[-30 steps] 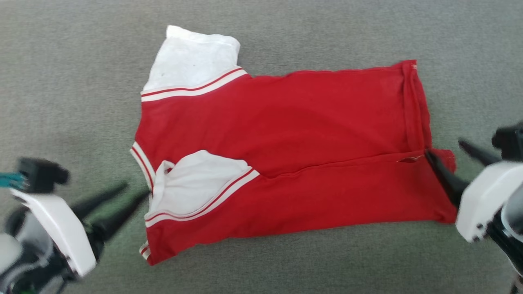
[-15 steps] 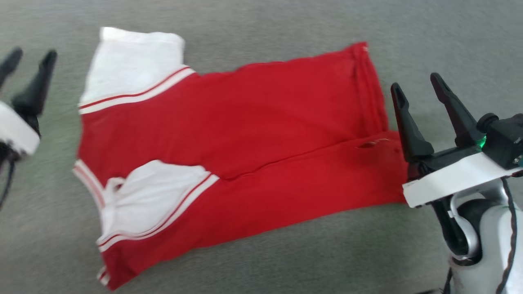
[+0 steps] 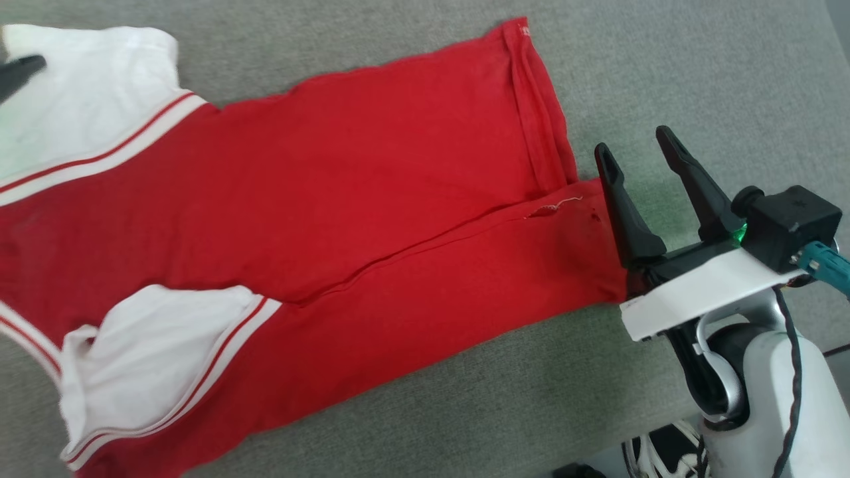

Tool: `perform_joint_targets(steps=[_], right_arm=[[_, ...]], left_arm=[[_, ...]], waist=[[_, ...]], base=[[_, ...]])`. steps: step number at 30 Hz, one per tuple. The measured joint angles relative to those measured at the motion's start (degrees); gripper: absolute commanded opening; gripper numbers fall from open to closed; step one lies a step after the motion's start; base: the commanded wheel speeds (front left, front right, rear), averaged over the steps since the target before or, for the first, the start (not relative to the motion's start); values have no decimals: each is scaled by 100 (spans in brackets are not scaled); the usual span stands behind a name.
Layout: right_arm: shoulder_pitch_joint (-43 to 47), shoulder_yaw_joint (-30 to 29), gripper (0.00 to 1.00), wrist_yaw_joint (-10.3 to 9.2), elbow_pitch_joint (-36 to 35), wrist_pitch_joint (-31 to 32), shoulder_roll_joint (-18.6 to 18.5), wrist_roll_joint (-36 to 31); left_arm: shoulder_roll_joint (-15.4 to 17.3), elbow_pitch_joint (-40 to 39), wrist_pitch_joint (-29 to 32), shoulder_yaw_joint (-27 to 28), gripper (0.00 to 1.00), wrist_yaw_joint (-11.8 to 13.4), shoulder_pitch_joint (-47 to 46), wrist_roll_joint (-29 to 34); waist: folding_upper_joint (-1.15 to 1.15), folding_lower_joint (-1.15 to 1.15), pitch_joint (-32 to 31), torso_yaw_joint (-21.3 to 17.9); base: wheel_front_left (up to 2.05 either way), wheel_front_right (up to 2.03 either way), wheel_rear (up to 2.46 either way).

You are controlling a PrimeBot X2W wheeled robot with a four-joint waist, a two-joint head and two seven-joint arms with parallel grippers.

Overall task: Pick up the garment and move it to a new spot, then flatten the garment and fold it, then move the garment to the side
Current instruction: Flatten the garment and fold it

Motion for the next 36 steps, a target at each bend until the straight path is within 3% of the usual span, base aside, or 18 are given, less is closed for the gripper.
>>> perform_joint_targets(steps=[5, 6, 7, 8, 9, 15, 24, 33, 34, 35, 36], right_arm=[[-133, 105, 100, 0, 75, 76, -26, 2], [-170, 132, 100, 0, 76, 124, -55, 2], [-226, 153, 100, 0, 85, 181, -105, 2], [-298, 169, 100, 0, 80, 244, -163, 2], [-383, 194, 100, -1, 82, 332, -216, 3], [-1135, 499, 100, 0, 394, 1225, -626, 248], [-2963, 723, 100, -1, 1856, 3277, -1148, 1299], [-3778, 1143, 100, -1, 2654, 3909, -1255, 1414], [-3847, 1203, 95, 0, 2716, 3928, -1339, 1415], [-3850, 1236, 38, 0, 2735, 3922, -1372, 1426], [-3850, 1257, 12, 0, 2751, 3856, -1393, 1452]], left_arm=[[47, -291, 522, -133, 100, -18, -233, -90], [64, -347, 598, -165, 82, -18, -258, -113], [108, -455, 649, -208, 48, -18, -288, -108], [135, -533, 682, -232, 37, -18, -297, -112], [132, -548, 683, -233, 0, -21, -297, -140], [81, -673, 532, -356, 0, -25, -317, -77], [-286, -853, 276, -570, 0, -25, -495, -107], [-497, -1105, -146, -822, 0, -25, -627, -122], [-519, -1165, -243, -892, 0, -25, -627, -146], [-535, -1188, -314, -927, 0, -25, -627, -157], [-555, -1195, -398, -957, 0, -25, -623, -166]], waist=[[0, 0, 163, -121], [0, 0, 183, -128], [0, 0, 197, -129], [0, 0, 211, -121], [0, 0, 221, -101], [0, 0, 248, 9], [0, 0, 343, 414], [0, 0, 484, 793], [0, 0, 484, 837], [0, 0, 476, 860], [0, 0, 461, 878]], base=[[0, 0, 0], [0, 0, 0], [0, 0, 0], [0, 0, 0], [0, 0, 0], [0, 0, 0], [0, 0, 0], [0, 0, 0], [0, 0, 0], [0, 0, 0], [0, 0, 0]])
